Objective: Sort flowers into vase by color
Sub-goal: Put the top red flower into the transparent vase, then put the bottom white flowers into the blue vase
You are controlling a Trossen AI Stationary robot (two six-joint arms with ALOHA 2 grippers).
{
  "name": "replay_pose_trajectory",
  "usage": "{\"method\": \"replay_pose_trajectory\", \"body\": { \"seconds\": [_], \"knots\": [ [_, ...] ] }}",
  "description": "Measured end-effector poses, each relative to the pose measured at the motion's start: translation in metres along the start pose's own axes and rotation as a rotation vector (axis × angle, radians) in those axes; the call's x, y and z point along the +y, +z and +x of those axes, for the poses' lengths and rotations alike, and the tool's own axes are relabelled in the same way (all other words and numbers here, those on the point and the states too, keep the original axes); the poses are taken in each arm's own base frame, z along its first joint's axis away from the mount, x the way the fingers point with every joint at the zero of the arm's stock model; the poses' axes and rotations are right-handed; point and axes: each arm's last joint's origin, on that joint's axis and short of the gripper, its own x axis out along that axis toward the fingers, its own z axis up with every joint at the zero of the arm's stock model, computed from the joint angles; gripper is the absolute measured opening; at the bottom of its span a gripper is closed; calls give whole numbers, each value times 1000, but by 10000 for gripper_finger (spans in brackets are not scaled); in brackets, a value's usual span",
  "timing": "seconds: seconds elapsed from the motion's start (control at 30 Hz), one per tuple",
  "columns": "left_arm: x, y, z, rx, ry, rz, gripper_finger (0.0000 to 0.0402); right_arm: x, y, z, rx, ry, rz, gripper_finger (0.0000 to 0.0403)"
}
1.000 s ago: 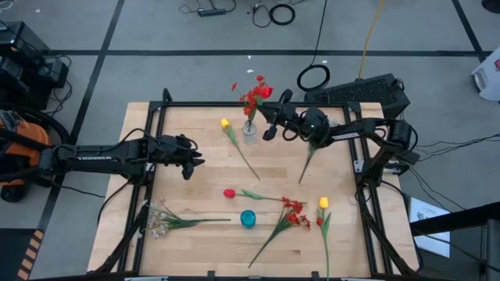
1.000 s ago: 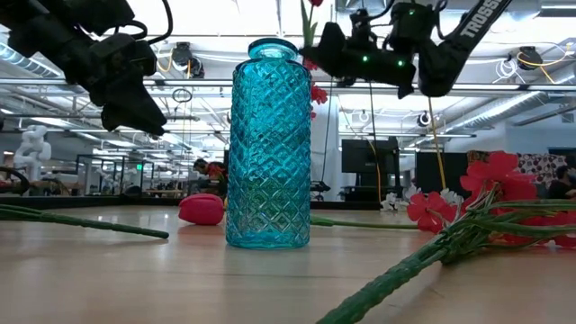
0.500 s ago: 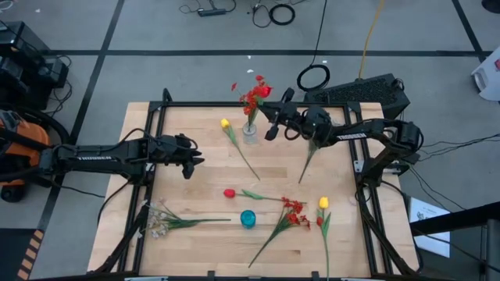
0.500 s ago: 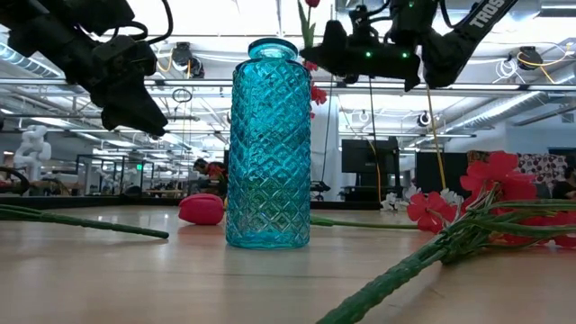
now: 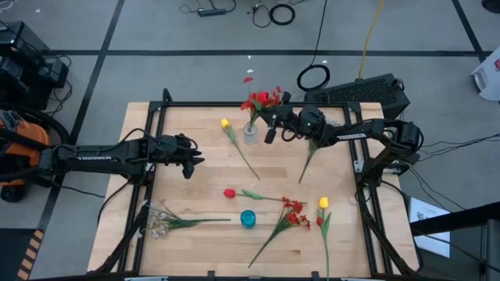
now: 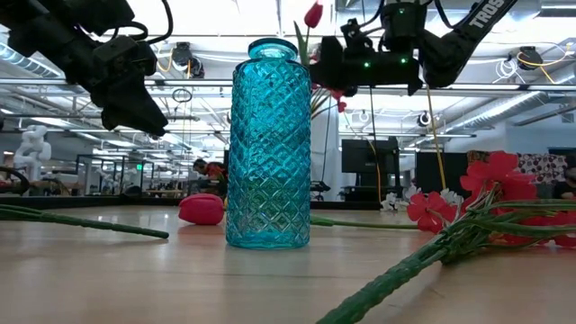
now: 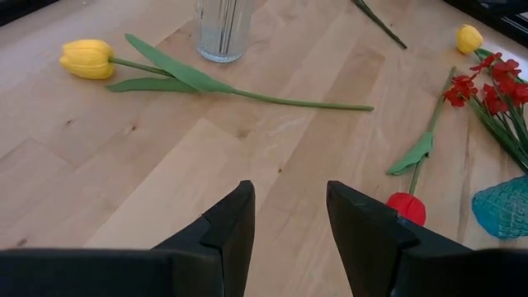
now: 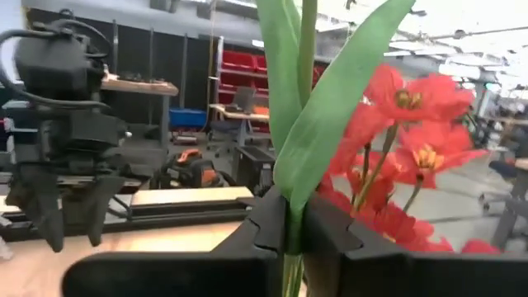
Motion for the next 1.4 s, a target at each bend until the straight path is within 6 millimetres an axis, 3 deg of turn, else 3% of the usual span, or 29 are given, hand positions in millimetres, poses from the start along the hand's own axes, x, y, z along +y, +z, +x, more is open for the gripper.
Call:
{"method": "replay_pose_trajectory", "body": {
  "seconds": [0.23, 0.4, 0.6, 0.83, 0.93, 1.17, 1.4],
  "knots": [
    [0, 0, 0, 0, 0, -5, 157, 0, -8, 0, 86, -48, 105, 70],
    [0, 0, 0, 0, 0, -7, 157, 10, -11, 6, 240, -12, 100, 118],
    [0, 0, 0, 0, 0, -8, 157, 15, 2, 20, 514, 22, 80, 161],
    [0, 0, 0, 4, -8, -8, 157, 13, 27, 21, 813, 42, 47, 178],
    [0, -1, 0, 8, -7, -8, 157, 11, 42, 14, 923, 33, 71, 176],
    [0, -1, 0, 11, -6, -9, 157, 11, 63, -24, 1164, -144, 341, 154],
    [0, -1, 0, 15, -5, -26, 157, 37, 74, -49, 1264, -234, 461, 123]
  ]
}}
